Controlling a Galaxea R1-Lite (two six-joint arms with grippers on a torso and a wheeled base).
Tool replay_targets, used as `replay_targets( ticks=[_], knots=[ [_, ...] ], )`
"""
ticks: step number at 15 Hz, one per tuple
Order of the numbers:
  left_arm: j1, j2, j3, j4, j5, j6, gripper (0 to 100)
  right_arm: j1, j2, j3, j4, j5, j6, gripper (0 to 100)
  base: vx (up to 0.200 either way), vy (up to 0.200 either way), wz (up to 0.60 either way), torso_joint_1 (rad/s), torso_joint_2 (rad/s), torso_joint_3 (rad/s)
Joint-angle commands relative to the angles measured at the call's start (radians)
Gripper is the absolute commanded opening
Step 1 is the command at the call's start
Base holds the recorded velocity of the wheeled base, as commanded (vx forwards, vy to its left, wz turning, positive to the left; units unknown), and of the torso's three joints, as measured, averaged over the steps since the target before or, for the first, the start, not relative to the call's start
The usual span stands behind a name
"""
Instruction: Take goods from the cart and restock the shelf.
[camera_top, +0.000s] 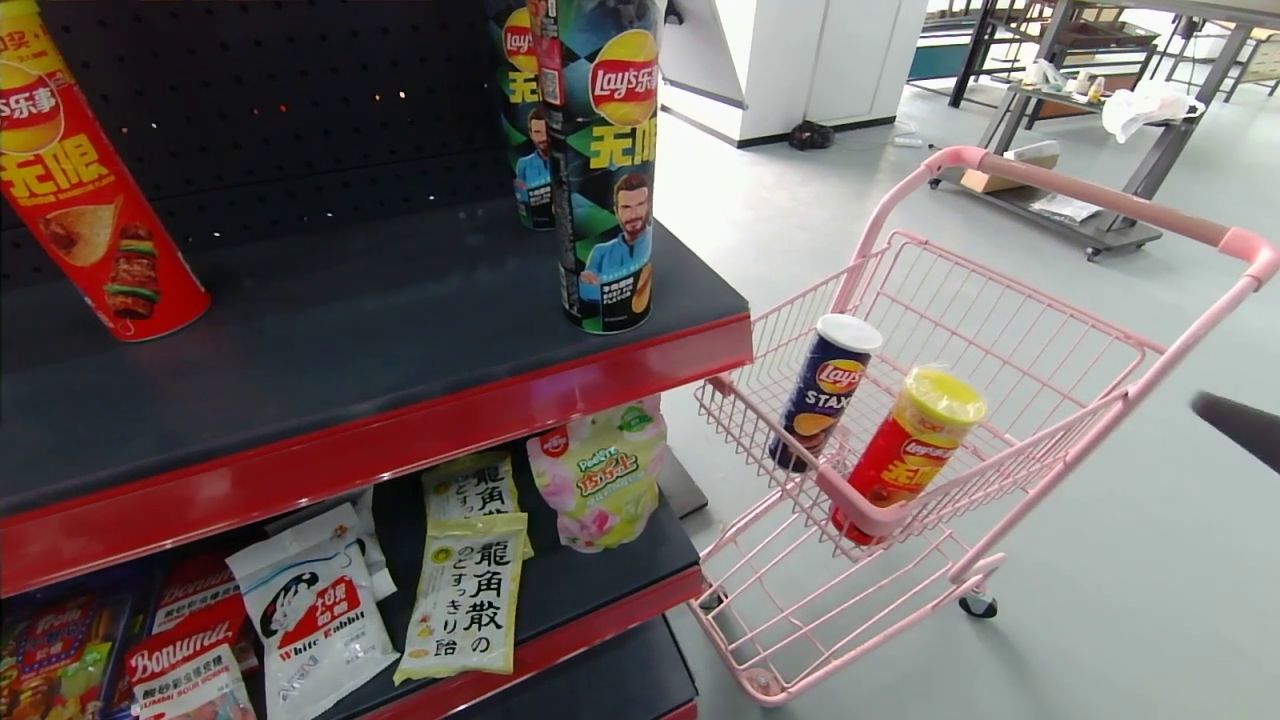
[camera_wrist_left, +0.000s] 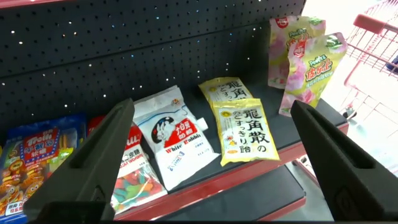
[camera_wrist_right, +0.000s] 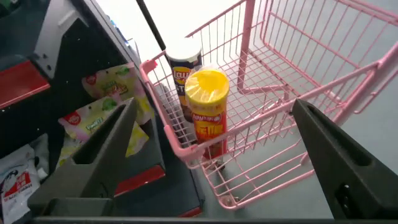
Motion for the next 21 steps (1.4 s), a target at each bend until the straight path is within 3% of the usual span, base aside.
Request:
replay_targets(
  ticks=[1, 14, 17, 21],
  knots=[
    [0.0, 0.001, 0.0, 0.0, 0.001, 0.0, 100, 0.017, 0.651, -0.074, -0.386, 0.044, 0.031, 100, 0.0, 0.0, 0.0, 0.0, 0.0, 0.0],
    [0.001, 0.001, 0.0, 0.0, 0.001, 0.001, 100, 0.04, 0.818, -0.096, -0.423, 0.094, 0.027, 100, 0.0, 0.0, 0.0, 0.0, 0.0, 0.0],
    [0.001, 0.001, 0.0, 0.0, 0.001, 0.001, 100, 0.043, 0.907, -0.094, -0.558, 0.087, 0.016, 100, 0.0, 0.0, 0.0, 0.0, 0.0, 0.0],
    [0.0, 0.001, 0.0, 0.0, 0.001, 0.001, 100, 0.053, 0.967, -0.102, -0.575, 0.089, -0.015, 100, 0.0, 0.0, 0.0, 0.0, 0.0, 0.0]
  ],
)
